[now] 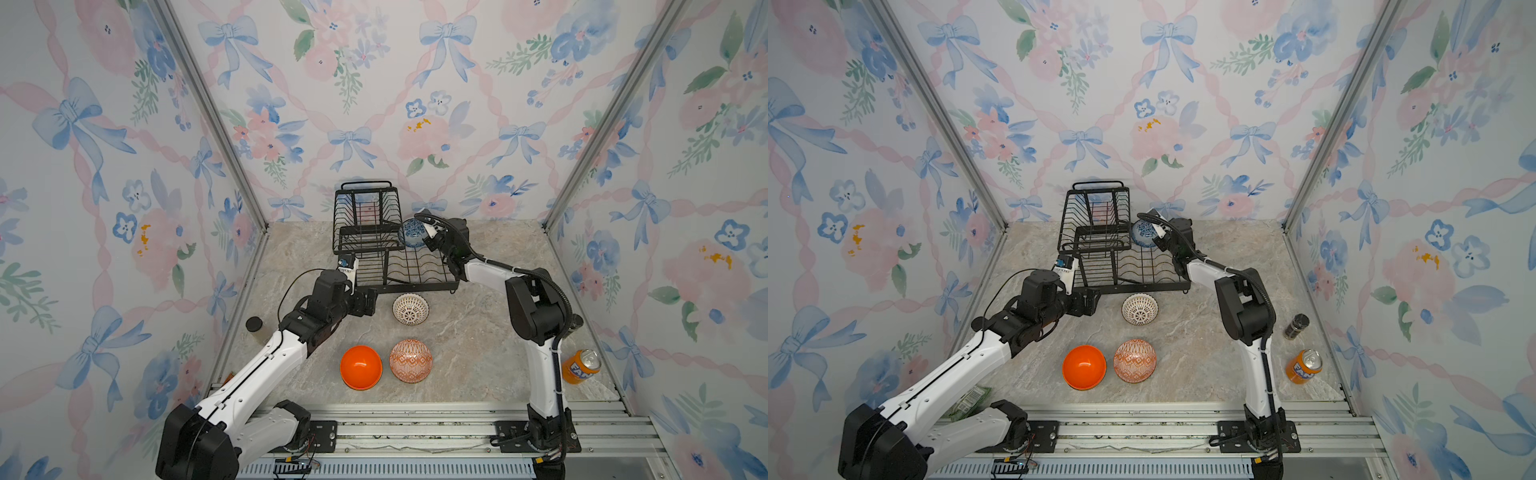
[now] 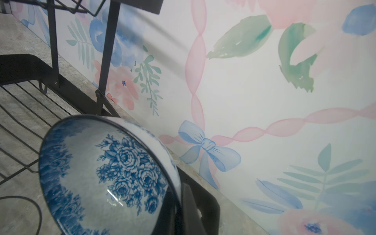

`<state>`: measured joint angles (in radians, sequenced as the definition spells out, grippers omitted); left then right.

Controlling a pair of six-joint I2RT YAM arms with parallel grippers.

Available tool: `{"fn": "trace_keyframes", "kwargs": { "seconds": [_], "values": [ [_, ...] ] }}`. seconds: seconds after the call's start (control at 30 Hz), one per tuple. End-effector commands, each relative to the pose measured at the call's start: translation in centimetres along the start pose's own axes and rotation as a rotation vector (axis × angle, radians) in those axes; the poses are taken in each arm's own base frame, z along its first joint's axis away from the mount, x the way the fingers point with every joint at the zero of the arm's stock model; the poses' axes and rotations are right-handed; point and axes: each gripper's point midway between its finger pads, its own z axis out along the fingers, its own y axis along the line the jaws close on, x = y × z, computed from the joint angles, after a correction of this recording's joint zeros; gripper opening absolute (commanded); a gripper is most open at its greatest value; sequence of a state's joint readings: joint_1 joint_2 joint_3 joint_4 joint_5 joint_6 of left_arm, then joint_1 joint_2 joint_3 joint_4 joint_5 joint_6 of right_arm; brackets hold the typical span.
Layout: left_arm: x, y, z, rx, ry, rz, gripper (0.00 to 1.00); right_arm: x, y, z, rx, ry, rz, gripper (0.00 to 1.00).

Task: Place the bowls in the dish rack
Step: 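Lower the blue bowl upright into the lower rack tier with the right gripper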

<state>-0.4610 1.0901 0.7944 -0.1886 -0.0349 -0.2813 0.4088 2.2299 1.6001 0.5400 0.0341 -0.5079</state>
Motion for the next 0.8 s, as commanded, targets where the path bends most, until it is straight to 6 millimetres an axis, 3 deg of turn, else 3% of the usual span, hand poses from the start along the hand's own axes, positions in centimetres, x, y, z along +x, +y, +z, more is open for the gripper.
{"fn": "trace_keyframes", "kwargs": {
  "seconds": [0.0, 0.3, 0.77],
  "values": [
    [0.2, 0.1, 0.2, 0.009, 0.013, 0.0, 0.98, -3.7, -1.0, 0.9, 0.064, -0.117, -0.054, 0.0],
    [-0.1, 0.0, 0.4, 0.018, 0.016, 0.007, 0.98, -3.6, 1.1, 3.4, 0.108, -0.125, -0.12, 0.0],
    [0.1, 0.5, 0.4, 0.019, 0.02, 0.005, 0.98, -3.3, 3.5, 4.6, 0.122, -0.146, -0.151, 0.0]
  ]
}}
